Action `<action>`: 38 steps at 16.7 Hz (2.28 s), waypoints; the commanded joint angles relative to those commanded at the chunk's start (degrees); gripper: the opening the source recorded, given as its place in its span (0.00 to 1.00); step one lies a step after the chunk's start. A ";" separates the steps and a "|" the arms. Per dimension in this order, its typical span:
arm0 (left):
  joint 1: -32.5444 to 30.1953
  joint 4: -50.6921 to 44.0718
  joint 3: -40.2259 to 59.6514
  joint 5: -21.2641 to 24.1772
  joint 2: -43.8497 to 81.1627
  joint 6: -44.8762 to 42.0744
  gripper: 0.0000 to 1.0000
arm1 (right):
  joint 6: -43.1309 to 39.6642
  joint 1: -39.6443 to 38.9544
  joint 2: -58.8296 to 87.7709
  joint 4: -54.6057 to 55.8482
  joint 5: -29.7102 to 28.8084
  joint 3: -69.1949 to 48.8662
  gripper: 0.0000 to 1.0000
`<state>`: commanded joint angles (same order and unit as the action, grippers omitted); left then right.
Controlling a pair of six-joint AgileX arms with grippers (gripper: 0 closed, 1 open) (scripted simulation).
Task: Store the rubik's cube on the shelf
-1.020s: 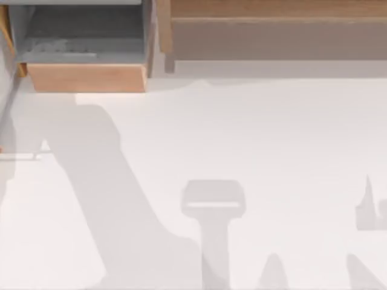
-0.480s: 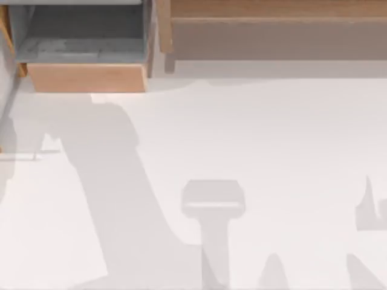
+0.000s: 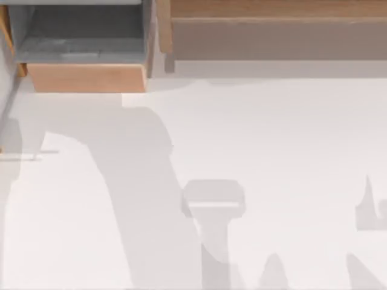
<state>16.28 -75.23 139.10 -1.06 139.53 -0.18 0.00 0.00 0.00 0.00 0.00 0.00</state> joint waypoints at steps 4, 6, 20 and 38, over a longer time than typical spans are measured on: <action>-6.80 0.41 -5.87 -2.29 -10.12 -3.28 0.00 | 0.00 0.00 0.00 0.00 0.00 0.00 1.00; -12.43 2.13 -10.66 -3.59 -14.49 -5.22 0.00 | 0.00 0.00 0.00 0.00 0.00 0.00 1.00; -58.49 62.36 -45.73 -19.42 -19.25 -14.62 0.00 | 0.00 0.00 0.00 0.00 0.00 0.00 1.00; -65.66 146.14 -55.31 -44.38 -2.33 -13.05 0.00 | 0.00 0.00 0.00 0.00 0.00 0.00 1.00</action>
<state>-49.38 70.90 83.80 -45.44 137.20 -13.23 0.00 0.00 0.00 0.00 0.00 0.00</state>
